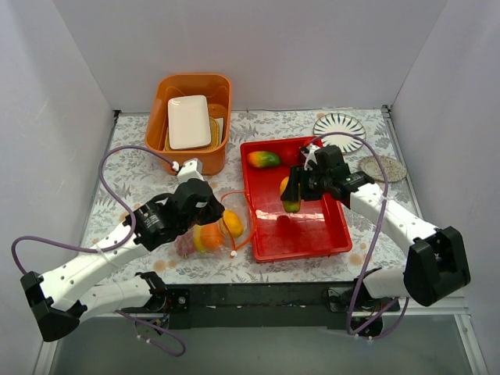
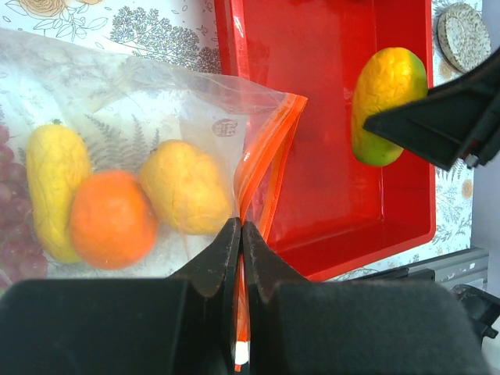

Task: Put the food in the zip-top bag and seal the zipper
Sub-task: Place the fake fruit in the zipper food storage bag.

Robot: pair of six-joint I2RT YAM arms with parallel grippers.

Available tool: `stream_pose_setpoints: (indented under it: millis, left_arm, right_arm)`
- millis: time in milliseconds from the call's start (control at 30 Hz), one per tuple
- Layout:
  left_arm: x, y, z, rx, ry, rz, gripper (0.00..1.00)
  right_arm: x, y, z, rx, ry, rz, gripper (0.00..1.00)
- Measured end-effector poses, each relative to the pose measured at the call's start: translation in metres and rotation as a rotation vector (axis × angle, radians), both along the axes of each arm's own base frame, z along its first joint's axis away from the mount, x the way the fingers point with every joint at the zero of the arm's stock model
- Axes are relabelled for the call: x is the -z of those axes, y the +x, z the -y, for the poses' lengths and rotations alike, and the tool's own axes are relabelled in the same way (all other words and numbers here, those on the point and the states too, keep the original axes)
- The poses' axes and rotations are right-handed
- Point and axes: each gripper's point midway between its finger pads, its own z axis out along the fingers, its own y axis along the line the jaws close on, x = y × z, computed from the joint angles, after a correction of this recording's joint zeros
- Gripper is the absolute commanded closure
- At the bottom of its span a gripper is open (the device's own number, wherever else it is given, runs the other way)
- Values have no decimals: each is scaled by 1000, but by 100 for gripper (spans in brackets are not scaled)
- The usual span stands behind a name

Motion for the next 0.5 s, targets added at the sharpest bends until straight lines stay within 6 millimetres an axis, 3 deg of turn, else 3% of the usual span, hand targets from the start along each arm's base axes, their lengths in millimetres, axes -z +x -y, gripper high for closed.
stream_pose_setpoints:
  millis: [300,500]
  left_arm:
    - [2,0,3,6,0,-7,100]
    - [2,0,3,6,-2,-7,100]
  right_arm:
    - [-19,-20,1,13,82,16,66]
    - [-23,-31,-11,-11,129,-10,66]
